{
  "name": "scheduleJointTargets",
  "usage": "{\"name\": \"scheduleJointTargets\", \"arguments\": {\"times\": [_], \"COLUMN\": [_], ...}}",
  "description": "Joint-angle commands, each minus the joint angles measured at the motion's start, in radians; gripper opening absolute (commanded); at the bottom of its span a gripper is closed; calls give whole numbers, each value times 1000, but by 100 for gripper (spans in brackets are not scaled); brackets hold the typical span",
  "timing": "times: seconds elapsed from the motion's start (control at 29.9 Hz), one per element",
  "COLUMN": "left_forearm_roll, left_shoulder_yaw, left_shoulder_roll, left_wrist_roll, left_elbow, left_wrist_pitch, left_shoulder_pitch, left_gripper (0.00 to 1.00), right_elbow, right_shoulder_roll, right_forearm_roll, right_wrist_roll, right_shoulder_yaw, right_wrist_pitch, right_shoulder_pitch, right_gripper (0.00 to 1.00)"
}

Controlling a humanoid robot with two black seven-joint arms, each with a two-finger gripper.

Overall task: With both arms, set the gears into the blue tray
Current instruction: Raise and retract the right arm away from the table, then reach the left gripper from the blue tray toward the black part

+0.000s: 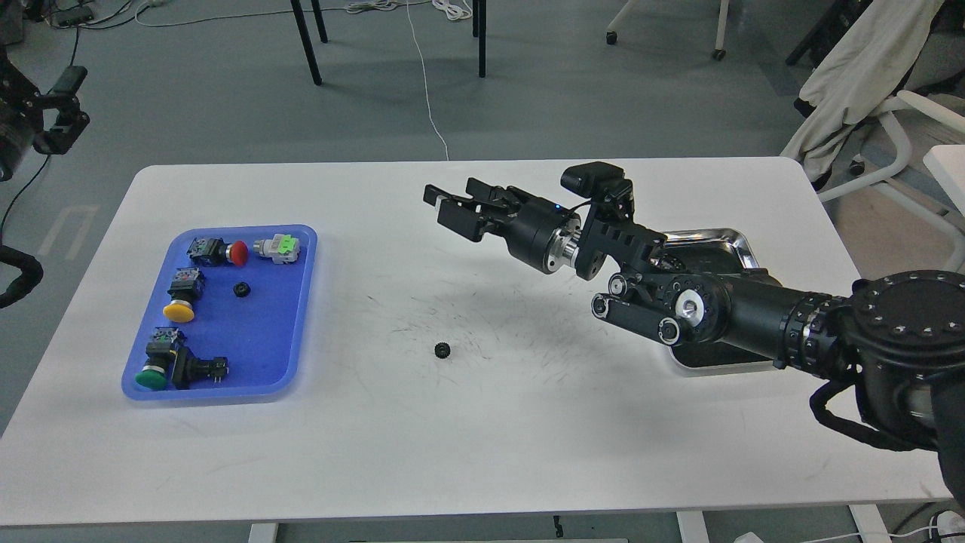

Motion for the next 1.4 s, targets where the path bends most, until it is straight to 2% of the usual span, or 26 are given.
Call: {"name": "scheduleJointTargets", "arguments": {"times": [0.0, 0.33, 0.47, 0.57, 0.74, 0.94, 1.14, 1.27, 1.37], "left_forearm_roll": [7, 78, 115, 194, 265, 441, 682, 868, 1003], "left_shoulder_yaw": [8, 46, 104, 126, 135, 149, 152, 179, 233], "left_shoulder_roll": [19, 81, 109, 134, 206, 262, 304, 301, 296], "left_wrist_roll": [0, 0, 0, 0, 0, 0, 0, 0, 0], "left_elbow": [-55, -198, -301, -368, -537, -680, -792, -828, -836], "left_wrist_pitch": [4, 12, 32, 62, 93, 105, 128, 157, 183], "left_shoulder_pitch": [3, 9, 14, 9, 9, 11, 3, 11, 12], "left_gripper": [98, 98, 98, 98, 98, 98, 98, 98, 98], "right_elbow": [8, 10, 17, 17, 22, 57, 155, 163, 168], "right_shoulder_roll": [-23, -224, -304, -360, -445, -528, -610, -621, -633], "right_forearm_roll": [112, 394, 566, 666, 729, 803, 872, 913, 919], "right_wrist_roll": [-1, -11, -47, -52, -57, -58, -61, -118, -130], "right_shoulder_yaw": [38, 179, 202, 202, 208, 208, 211, 210, 213], "right_wrist_pitch": [13, 48, 71, 94, 120, 151, 188, 206, 208], "right_shoulder_pitch": [25, 39, 39, 36, 13, -24, -61, -87, -111], "right_gripper": [90, 93, 95, 95, 95, 95, 96, 96, 96]}}
